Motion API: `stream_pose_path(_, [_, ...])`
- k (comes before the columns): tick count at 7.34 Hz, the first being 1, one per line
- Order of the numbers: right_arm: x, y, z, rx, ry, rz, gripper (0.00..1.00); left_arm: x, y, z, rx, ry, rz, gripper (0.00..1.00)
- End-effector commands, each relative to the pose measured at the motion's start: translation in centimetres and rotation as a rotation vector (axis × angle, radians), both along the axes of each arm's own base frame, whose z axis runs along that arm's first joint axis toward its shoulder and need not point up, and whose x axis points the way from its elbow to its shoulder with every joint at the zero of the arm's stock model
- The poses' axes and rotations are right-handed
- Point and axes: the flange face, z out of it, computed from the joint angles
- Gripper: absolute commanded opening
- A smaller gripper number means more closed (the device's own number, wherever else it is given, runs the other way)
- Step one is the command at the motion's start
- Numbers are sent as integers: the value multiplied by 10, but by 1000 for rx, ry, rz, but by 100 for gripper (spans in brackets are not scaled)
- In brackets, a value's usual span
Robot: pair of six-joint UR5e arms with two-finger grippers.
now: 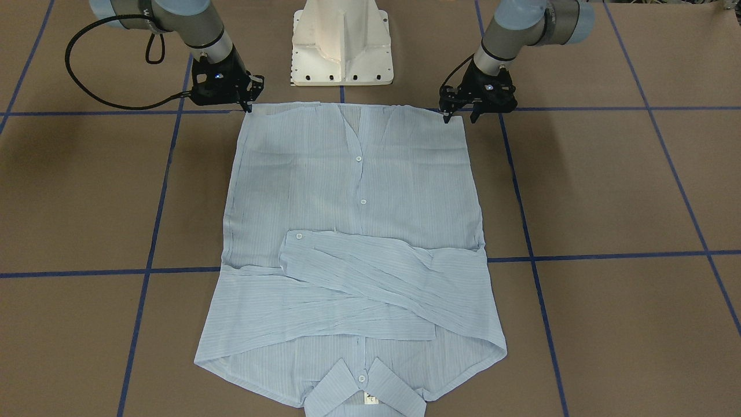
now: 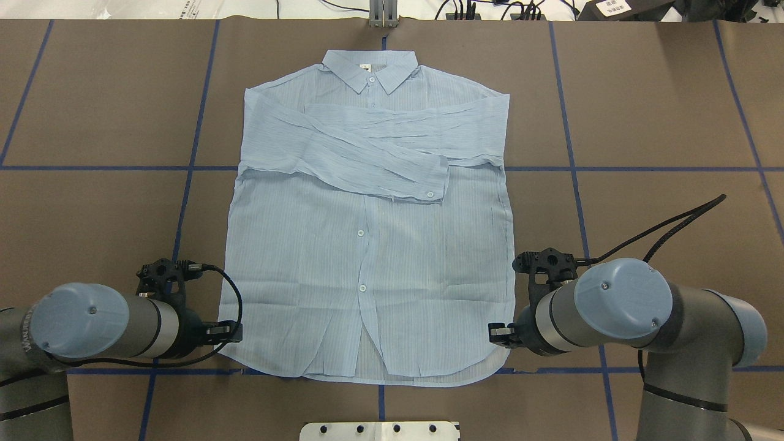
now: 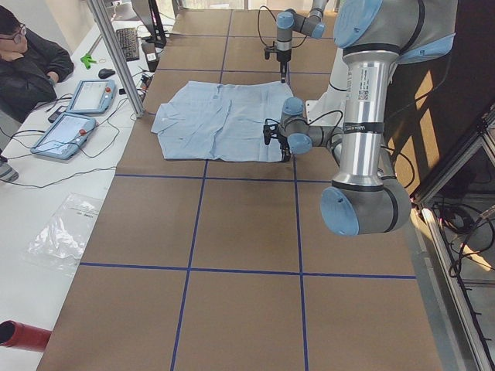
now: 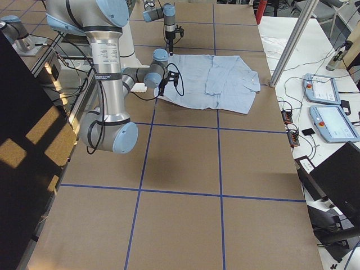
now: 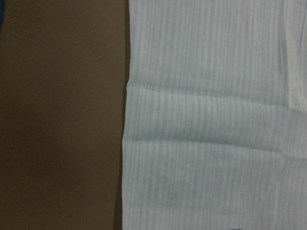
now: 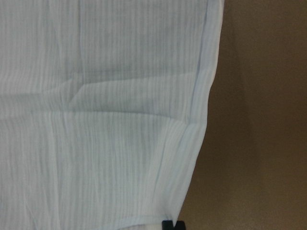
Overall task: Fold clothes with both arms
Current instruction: 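Close both grippers on the hem corners nearest the robot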
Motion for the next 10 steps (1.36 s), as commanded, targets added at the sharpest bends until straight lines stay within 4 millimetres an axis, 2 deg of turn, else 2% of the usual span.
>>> stream_pose_path(1, [1,-1,1,-1,3,2,0,4,-1,5,-4,-11,0,58])
stream_pose_path(4, [6,-5,1,-1,3,13,0,5,-2,6,-4,-13,0,38])
stream_pose_path(7, [7,-6,2,-2,4,16,0,6,-1,7,-5,-14,2,26])
stream_pose_path(10, [8,-8,1,-1,3,19,0,5,-1,9,-5,-17,0,4])
